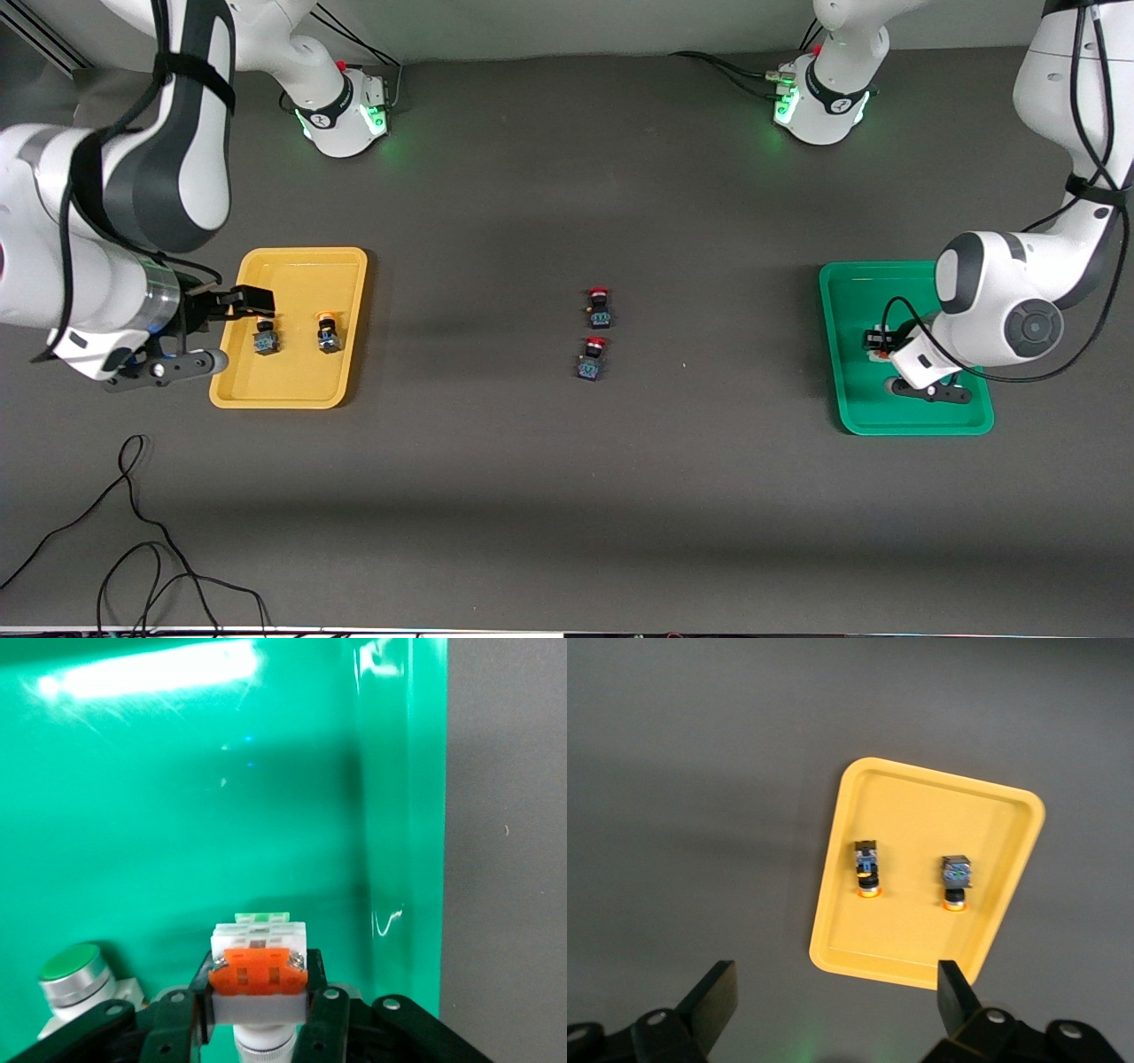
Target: Place green and yellow buttons in trays
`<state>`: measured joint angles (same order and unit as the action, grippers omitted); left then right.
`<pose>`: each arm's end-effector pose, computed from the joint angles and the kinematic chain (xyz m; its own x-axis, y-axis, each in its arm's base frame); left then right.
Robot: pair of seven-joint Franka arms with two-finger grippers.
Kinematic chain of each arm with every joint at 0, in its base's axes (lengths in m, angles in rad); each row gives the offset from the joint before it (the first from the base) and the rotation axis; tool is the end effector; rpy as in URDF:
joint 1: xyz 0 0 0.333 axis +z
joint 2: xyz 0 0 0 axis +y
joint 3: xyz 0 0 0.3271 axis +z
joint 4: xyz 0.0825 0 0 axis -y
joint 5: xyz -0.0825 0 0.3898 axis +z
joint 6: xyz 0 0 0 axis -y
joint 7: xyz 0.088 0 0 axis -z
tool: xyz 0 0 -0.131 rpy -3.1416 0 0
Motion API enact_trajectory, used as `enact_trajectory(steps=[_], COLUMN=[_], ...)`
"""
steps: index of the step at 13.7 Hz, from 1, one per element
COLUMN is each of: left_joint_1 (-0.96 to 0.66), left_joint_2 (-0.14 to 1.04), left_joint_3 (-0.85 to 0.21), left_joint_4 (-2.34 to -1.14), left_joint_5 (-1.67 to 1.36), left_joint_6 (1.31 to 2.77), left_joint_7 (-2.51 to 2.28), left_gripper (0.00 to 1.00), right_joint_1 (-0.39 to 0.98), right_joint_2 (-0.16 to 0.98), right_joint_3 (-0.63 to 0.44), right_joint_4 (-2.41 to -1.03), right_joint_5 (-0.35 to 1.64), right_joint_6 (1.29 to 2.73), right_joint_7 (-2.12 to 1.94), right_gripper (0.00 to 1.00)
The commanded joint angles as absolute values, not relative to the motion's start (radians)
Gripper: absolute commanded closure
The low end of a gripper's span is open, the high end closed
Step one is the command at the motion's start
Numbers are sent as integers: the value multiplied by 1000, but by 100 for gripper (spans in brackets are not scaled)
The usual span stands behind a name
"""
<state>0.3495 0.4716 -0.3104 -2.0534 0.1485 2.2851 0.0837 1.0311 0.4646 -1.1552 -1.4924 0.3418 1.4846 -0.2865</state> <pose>0.5723 0.0256 0.1805 0.9691 -0.1408 -0.2023 -0.1297 -0.9893 0.0674 0.6109 0.0752 0.4970 0.9660 0.1498 -0.2106 0.1583 -0.9871 0.0242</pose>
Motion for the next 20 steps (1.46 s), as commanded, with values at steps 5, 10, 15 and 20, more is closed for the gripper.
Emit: enact_trajectory(steps=[5, 10, 15, 20], left_joint_1=[356, 322, 316, 302], left_joint_2=[371, 224, 135, 146], left_joint_3=[-321, -340, -376, -388], left_joint_4=[-2095, -1979, -1684, -1462], left_joint_5=[160, 149, 101, 94], left_joint_6=[2277, 1999, 1604, 1430], left_joint_7=[69, 69, 74, 77], left_gripper=[0, 0, 0, 0], right_joint_1=[808, 383, 80, 29], right_joint_2=[204, 78, -27, -15], right_joint_3=[-791, -378, -88, -74], right_joint_4=[-1505, -1589, -1710, -1668], right_joint_5=[118, 52, 8, 8], right_joint_6=[1470, 1499, 1581, 1572], right_joint_7=[-57, -34, -34, -43], right_gripper=[0, 0, 0, 0])
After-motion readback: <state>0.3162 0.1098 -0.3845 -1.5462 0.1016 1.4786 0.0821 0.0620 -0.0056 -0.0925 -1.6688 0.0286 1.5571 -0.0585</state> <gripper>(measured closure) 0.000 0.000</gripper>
